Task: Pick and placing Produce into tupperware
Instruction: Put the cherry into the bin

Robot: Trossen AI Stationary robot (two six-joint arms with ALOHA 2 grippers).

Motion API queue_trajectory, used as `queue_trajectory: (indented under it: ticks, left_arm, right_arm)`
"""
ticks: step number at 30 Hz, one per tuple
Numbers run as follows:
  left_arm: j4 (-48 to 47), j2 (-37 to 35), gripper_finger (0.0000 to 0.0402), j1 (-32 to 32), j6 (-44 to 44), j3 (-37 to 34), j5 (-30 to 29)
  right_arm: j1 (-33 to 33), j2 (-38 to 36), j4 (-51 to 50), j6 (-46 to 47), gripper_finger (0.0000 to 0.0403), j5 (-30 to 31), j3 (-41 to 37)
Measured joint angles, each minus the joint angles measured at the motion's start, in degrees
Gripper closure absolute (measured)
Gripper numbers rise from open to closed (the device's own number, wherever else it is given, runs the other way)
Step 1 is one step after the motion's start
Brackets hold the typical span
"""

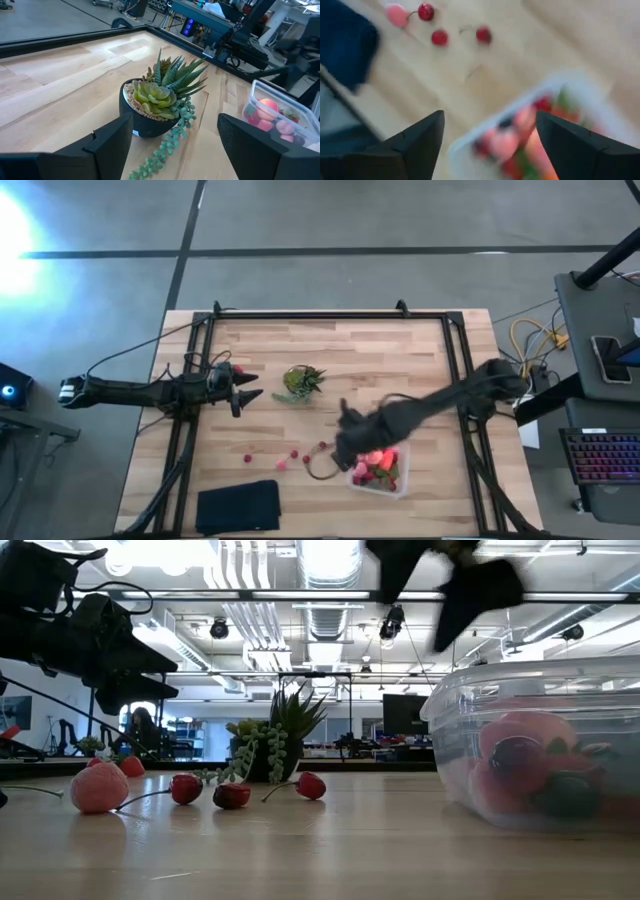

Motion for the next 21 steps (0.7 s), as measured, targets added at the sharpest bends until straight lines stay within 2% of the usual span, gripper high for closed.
queue_trajectory:
  ticks: [6,11,16,21]
  left_arm:
    - [0.02,-0.11,0.0125,0.0,-0.02,0.0,-0.02]
    - [0.02,-0.07,0.0125,0.0,0.0,0.0,-0.02]
    - [0.0,-0.11,0.0125,0.0,-0.01,0.0,-0.01]
    - [0.02,0.0,0.0125,0.0,0.0,0.0,0.0]
  right_arm:
    - [-6.94,8.07,-1.83,-30.08,0.0118,-1.5,6.25]
    - [-7.86,15.07,-2.26,-49.9,0.0131,-0.43,12.44]
    - [-7.78,20.02,-2.47,-61.25,0.0139,0.26,16.51]
    - [-7.83,24.1,-2.16,-64.54,0.0142,0.09,19.49]
